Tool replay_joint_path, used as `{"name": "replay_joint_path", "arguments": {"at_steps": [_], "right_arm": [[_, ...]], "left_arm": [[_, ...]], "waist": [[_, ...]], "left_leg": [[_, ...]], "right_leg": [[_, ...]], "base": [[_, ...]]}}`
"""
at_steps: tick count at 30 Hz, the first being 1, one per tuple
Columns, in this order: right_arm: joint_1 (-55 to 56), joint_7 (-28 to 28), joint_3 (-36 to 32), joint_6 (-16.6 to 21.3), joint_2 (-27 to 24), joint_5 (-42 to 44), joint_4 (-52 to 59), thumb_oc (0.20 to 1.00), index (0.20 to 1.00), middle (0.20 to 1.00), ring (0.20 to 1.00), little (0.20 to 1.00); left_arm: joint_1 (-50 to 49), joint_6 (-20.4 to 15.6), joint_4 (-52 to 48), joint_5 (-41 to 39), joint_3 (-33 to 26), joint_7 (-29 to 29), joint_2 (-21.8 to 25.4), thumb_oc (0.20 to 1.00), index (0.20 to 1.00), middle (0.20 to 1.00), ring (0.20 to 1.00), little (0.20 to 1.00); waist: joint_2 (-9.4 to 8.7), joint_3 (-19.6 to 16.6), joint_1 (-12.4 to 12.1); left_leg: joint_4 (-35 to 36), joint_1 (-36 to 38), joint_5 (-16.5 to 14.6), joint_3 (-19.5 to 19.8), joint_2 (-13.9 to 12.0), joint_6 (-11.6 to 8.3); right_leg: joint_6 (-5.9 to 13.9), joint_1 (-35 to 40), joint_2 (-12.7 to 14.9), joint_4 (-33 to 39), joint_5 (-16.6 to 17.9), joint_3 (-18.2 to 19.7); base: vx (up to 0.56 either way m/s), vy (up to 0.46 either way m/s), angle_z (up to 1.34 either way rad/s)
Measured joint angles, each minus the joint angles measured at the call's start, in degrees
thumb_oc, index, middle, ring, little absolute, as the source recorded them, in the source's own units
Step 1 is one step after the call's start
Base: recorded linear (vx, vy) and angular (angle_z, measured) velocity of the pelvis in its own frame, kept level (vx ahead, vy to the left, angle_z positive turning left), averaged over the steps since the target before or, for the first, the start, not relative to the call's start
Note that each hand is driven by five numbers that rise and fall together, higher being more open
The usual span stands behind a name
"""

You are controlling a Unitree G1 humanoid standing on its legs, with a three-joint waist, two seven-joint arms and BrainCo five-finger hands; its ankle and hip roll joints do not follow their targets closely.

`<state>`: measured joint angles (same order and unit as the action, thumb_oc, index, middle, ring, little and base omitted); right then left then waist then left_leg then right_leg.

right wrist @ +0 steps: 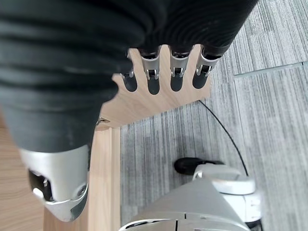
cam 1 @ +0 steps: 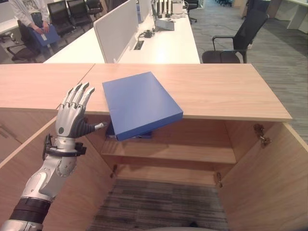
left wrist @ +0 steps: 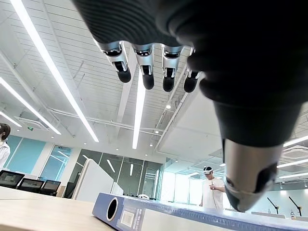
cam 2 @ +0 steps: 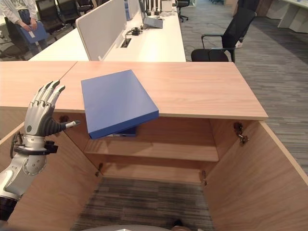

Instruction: Put the empty folder in the office cabinet

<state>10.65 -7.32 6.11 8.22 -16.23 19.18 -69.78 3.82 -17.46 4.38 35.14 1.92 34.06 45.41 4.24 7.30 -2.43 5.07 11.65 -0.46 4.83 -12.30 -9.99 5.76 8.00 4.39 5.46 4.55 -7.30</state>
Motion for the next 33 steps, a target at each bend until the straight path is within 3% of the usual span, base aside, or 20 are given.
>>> {"name": "replay_joint_path", "arguments": {"at_steps": [11, 18, 24, 33], "right_arm": [[0.0, 0.0, -0.1, 0.0, -0.1, 0.7, 0.0, 1.000, 1.000, 1.000, 1.000, 1.000], [0.0, 0.5, -0.7, 0.1, -0.1, 2.4, -0.1, 1.000, 1.000, 1.000, 1.000, 1.000], [-0.1, 0.7, -2.3, 0.1, -0.4, 4.5, -0.2, 1.000, 1.000, 1.000, 1.000, 1.000], [-0.1, 1.1, -2.3, 0.3, -0.7, 4.5, -0.6, 1.000, 1.000, 1.000, 1.000, 1.000]], "left_arm": [[-2.4, 0.9, 0.7, 0.0, -1.9, 0.0, 0.3, 1.000, 1.000, 1.000, 1.000, 1.000], [-2.4, 1.1, 1.3, 0.4, -1.4, -1.5, 7.0, 1.000, 1.000, 1.000, 1.000, 1.000], [-2.4, 1.0, 2.4, 2.4, -1.2, -2.2, 7.1, 1.000, 1.000, 1.000, 1.000, 1.000], [-2.3, 0.6, 2.1, 4.9, 0.8, -3.7, 12.6, 1.000, 1.000, 1.000, 1.000, 1.000]], "waist": [[-0.15, 0.1, -1.0], [-0.18, 0.1, -1.1], [-0.11, 0.1, -1.1], [0.01, 0.1, -0.5]], "left_leg": [[0.1, 0.0, 0.0, -0.1, 0.0, 0.02], [0.1, -0.2, 0.0, -0.2, 0.0, 0.03], [0.1, -0.4, 0.0, -0.4, 0.0, 0.01], [0.1, -0.3, 0.0, -0.8, 0.0, -0.02]], "right_leg": [[0.02, -0.1, 0.0, 0.0, 0.0, 0.0], [0.01, -0.4, 0.0, 0.0, 0.0, 0.1], [0.02, -0.7, 0.0, 0.0, 0.0, 0.3], [0.05, -0.8, 0.0, 0.0, 0.0, 0.6]], "base": [[0.00, 0.000, 0.00], [0.00, 0.000, 0.00], [0.00, 0.001, -0.01], [0.00, 0.001, 0.00]]}}
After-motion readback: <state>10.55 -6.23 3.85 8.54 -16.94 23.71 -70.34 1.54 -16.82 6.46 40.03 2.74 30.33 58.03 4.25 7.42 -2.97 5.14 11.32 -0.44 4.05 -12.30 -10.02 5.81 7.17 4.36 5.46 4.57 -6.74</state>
